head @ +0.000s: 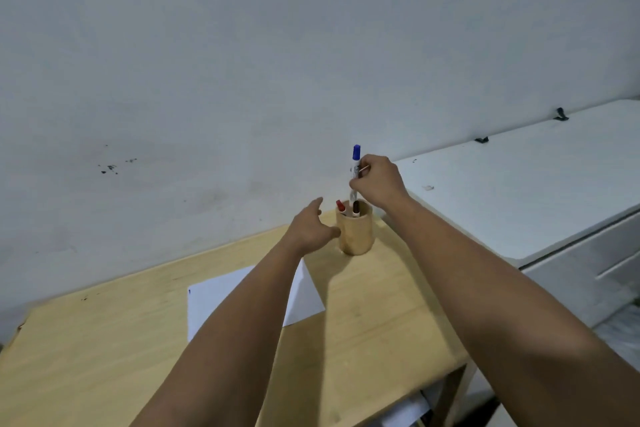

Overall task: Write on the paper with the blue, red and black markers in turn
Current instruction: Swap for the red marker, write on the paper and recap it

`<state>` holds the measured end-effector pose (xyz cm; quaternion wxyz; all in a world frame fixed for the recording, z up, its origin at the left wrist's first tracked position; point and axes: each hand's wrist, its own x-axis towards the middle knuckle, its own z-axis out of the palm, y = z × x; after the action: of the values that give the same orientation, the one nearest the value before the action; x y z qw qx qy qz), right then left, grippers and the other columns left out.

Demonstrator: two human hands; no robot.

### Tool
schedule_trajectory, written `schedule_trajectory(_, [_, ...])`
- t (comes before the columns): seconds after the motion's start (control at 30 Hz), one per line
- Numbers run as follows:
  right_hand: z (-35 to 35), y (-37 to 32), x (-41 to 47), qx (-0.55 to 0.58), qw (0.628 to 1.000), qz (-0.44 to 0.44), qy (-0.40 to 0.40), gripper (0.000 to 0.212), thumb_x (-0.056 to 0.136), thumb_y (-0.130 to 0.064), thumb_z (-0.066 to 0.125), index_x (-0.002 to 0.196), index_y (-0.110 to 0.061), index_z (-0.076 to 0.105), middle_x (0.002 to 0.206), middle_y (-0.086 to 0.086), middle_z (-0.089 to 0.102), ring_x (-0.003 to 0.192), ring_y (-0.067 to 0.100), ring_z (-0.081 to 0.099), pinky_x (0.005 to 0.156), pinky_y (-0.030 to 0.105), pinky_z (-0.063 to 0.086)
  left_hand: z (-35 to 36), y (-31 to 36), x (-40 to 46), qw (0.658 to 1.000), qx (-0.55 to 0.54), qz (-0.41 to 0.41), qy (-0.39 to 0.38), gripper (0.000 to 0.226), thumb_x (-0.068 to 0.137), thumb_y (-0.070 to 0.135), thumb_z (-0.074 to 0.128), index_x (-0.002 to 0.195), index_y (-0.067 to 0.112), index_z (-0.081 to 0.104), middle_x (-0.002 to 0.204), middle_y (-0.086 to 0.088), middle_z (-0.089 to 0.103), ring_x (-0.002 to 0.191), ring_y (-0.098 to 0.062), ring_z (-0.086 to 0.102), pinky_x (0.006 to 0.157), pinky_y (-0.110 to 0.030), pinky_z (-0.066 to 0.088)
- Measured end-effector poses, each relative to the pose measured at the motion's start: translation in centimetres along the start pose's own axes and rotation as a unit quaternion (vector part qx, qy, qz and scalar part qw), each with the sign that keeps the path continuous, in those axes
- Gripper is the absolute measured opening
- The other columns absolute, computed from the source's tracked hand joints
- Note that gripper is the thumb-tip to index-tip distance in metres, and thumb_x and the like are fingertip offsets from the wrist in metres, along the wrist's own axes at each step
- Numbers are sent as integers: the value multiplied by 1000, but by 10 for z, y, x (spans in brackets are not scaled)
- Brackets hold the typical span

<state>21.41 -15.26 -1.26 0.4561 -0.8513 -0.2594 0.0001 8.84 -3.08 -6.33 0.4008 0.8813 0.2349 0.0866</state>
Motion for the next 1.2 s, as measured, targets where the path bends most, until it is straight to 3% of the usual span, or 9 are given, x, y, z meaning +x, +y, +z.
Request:
schedule_trajectory(0.17, [8,20,6,-21,997,25,-68,25,87,-9,74,112,-10,76,106,8,77,99,28,73,87,37,57,30,-10,23,999,-49,7,-10,95,75,31,89,155,20,39,151,-2,52,137,-22,51,99,-31,44])
schedule_trajectory(0.27, [11,26,9,-14,996,31,-85,15,87,-19,71,101,-16,78,99,4,78,97,28,74,81,35,55,41,-14,30,997,-77,17,12,87,71,34,92,145,22,50,138,4,63,130,-17,58,98,-33,50])
schedule_trajectory(0.37, [13,26,7,-22,994,23,-102,14,77,-39,67,86,-31,76,88,-10,78,95,21,74,90,42,59,47,-15,31,994,-100,20,34,81,74,32,90,143,21,51,133,4,66,121,-17,63,99,-39,54])
schedule_trajectory(0.43, [13,24,4,-76,989,-8,-126,22,76,-46,69,93,-34,75,96,-13,78,100,16,71,97,45,51,48,-15,30,994,-98,25,46,78,76,32,88,144,21,51,133,4,67,119,-18,64,98,-40,54])
schedule_trajectory(0.57, [16,20,3,-183,969,-58,-153,31,86,-39,71,116,-33,72,112,-11,72,108,15,63,95,43,35,48,-17,28,993,-99,34,61,77,76,30,87,143,24,52,128,5,68,112,-14,66,93,-33,53])
schedule_trajectory(0.73, [23,21,0,-232,960,-61,-147,10,88,-36,71,94,-29,76,100,-9,77,102,17,68,90,45,33,48,-17,26,993,-95,30,68,76,75,32,87,142,26,53,124,8,67,103,-14,70,93,-40,57])
schedule_trajectory(0.9, [17,12,-1,-137,988,-49,-54,16,88,-41,70,85,-26,74,90,-9,77,96,18,69,88,42,35,47,-14,27,995,-79,23,64,79,75,37,88,143,22,51,131,3,68,112,-16,67,89,-34,54])
schedule_trajectory(1.03, [-2,-16,1,49,996,-59,36,12,86,-31,76,86,-19,78,76,4,78,77,19,71,82,40,57,32,-10,18,997,-28,22,62,90,78,39,84,155,21,41,144,1,61,122,-20,63,100,-41,53])
schedule_trajectory(1.2, [-12,-53,0,170,979,-107,42,10,97,-27,74,97,-17,78,84,3,77,81,20,76,87,40,63,-9,-5,-2,993,1,37,114,62,92,29,66,151,24,47,143,0,63,118,-19,66,101,-38,52])
